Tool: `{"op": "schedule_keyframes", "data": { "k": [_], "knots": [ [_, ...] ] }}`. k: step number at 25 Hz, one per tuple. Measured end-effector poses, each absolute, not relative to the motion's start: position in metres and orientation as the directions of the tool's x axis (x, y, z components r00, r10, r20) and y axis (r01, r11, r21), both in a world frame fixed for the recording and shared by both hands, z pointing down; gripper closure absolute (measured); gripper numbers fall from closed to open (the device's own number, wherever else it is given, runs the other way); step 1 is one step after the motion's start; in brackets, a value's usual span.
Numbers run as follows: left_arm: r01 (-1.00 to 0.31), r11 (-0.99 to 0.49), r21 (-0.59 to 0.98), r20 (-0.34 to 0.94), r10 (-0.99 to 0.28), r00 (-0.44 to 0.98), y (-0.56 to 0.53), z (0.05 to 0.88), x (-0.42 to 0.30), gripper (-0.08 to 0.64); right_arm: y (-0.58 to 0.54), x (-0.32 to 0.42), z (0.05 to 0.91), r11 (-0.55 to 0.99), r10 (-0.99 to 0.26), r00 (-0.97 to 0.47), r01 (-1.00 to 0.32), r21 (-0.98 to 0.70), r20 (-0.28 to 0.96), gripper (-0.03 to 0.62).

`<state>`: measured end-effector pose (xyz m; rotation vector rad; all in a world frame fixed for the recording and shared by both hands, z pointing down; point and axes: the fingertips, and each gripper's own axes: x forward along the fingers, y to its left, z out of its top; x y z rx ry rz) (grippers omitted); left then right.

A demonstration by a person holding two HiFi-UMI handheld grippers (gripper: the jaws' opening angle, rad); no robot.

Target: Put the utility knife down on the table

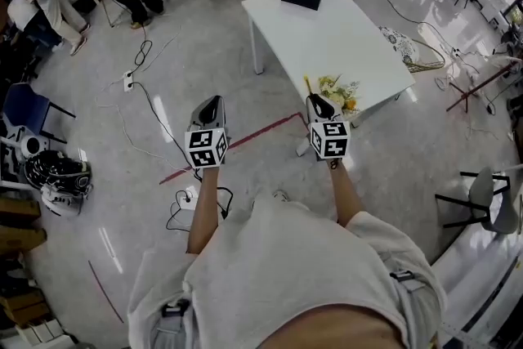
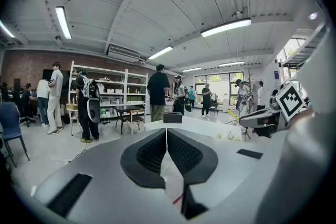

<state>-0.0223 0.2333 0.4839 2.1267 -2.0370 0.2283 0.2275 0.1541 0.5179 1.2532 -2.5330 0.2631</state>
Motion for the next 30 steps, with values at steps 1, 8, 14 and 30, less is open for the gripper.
{"op": "schedule_keyframes", "data": {
  "k": [1,8,14,30],
  "knots": [
    [-0.999,-0.04,0.028,0.24,-0.97,0.046,0.234,0.484,-0.021,0.537,0.155,0.228,0.518,0.604,-0.74,-0.576,-0.796,-0.035,0.347,0.509],
    [-0.999,-0.031,0.022,0.246,-0.969,0.036,0.232,0.484,-0.016,0.537,0.152,0.228,0.519,0.622,-0.725,-0.597,-0.781,-0.046,0.342,0.509],
    [-1.0,-0.017,0.018,0.252,-0.968,0.021,0.226,0.487,-0.009,0.537,0.144,0.229,0.522,0.639,-0.71,-0.614,-0.767,-0.051,0.346,0.509],
    [-1.0,0.014,0.018,0.263,-0.965,-0.009,0.206,0.496,0.001,0.537,0.119,0.234,0.536,0.663,-0.679,-0.629,-0.747,-0.05,0.379,0.509]
  ]
}}
